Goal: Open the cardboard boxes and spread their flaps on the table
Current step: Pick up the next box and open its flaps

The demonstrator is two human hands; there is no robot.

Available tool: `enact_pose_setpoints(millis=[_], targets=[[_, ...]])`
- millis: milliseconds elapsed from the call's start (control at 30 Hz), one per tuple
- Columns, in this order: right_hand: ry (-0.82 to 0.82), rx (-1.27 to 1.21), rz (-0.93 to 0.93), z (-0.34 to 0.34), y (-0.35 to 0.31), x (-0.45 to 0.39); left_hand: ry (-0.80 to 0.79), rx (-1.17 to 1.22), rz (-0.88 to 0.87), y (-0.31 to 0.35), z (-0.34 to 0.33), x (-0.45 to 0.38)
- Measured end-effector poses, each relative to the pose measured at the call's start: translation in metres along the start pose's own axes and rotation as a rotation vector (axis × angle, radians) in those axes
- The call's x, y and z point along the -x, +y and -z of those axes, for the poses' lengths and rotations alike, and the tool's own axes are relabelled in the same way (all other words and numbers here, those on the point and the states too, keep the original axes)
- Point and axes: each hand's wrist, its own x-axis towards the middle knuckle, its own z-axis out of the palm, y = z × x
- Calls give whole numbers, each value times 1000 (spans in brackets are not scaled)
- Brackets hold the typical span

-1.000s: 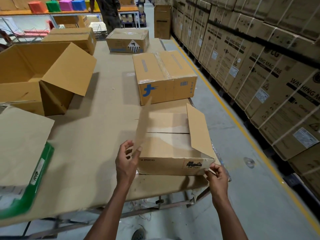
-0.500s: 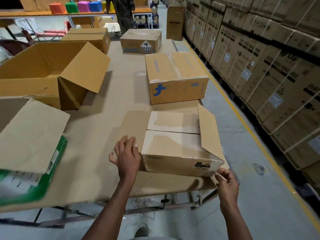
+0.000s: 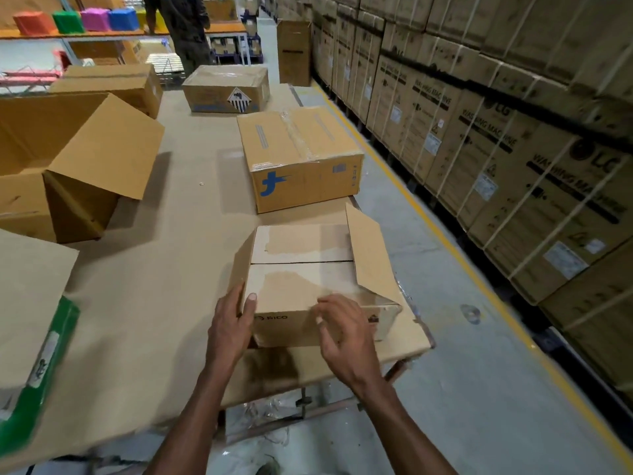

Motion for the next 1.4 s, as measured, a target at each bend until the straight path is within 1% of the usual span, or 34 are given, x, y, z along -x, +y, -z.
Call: enact_pose_setpoints(millis=[100, 167, 267, 367, 467, 533, 633, 733, 800, 900, 967, 1033, 1100, 1200, 1267, 1300, 1333, 1400], targets=[[-88, 94, -106, 4, -5, -18, -7, -14, -22, -1, 2, 0], [-38, 104, -133, 17, -5, -31, -12, -22, -27, -3, 3, -2], [94, 122, -167, 42, 6, -44, -15, -63, -23, -4, 3, -4], [141, 149, -263, 59, 22, -45, -3, -116, -18, -1, 6, -5], [108, 166, -402, 68, 36, -42, -11, -141, -9, 8, 11, -10], [55, 166, -469, 70, 47, -39, -27, -166, -40, 18, 13, -15], [-14, 97, -499, 70, 59, -34, -42, -240, -103, 34, 14, -24], [3, -2, -515, 72, 63, -30, -70, -322, -184, 45, 10, -31], [9, -34, -522, 74, 65, -29, -122, -400, -220, 49, 6, -35], [7, -101, -523, 76, 70, -27, -219, -514, -219, 58, 0, -42], [22, -117, -504, 77, 71, -27, -247, -569, -215, 66, 0, -47], [69, -139, -503, 80, 67, -27, -207, -526, -235, 76, 4, -51], [162, -157, -495, 87, 66, -27, -103, -430, -298, 88, 14, -51], [282, -214, -436, 102, 58, -32, 58, -353, -411, 107, 40, -47], [320, -308, -442, 113, 46, -37, 90, -338, -466, 119, 59, -40], [325, -380, -445, 118, 38, -40, 63, -327, -496, 124, 68, -36], [314, -467, -446, 124, 31, -44, -2, -308, -519, 126, 77, -31], [253, -621, -468, 134, 21, -49, -219, -250, -502, 129, 89, -20]])
